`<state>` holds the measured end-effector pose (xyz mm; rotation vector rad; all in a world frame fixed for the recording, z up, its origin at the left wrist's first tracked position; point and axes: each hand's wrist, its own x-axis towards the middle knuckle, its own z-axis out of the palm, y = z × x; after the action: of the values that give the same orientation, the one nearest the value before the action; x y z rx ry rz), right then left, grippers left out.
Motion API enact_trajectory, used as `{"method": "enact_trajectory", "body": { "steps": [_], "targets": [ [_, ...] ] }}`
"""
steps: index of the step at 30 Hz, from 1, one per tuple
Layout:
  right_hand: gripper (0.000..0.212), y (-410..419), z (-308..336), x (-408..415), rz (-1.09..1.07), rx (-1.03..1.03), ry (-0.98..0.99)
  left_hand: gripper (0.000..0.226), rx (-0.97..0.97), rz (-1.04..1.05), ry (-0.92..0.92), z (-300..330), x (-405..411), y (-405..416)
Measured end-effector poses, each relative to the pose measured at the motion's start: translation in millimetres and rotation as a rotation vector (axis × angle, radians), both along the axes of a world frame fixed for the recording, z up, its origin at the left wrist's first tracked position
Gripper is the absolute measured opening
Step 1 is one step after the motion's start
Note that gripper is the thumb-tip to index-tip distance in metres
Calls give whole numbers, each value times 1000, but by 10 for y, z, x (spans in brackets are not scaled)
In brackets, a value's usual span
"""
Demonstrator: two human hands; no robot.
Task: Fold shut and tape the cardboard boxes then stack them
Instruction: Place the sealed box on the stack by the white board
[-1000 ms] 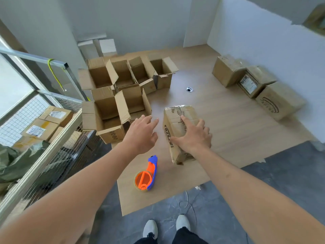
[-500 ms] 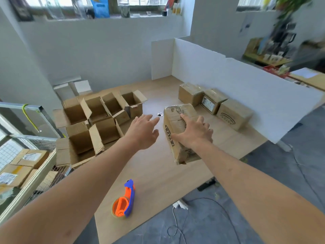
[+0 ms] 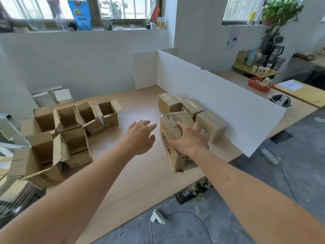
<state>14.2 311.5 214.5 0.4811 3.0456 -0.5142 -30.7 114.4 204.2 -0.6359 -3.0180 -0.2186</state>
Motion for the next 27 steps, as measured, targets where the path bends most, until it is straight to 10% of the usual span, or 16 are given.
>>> {"method": "enact_trajectory", "body": {
  "steps": [27],
  "targets": [
    [105,1679,-1073,-2851,30,34,-136,57,-39,32,-229,-1045,-2666,1734]
  ]
}}
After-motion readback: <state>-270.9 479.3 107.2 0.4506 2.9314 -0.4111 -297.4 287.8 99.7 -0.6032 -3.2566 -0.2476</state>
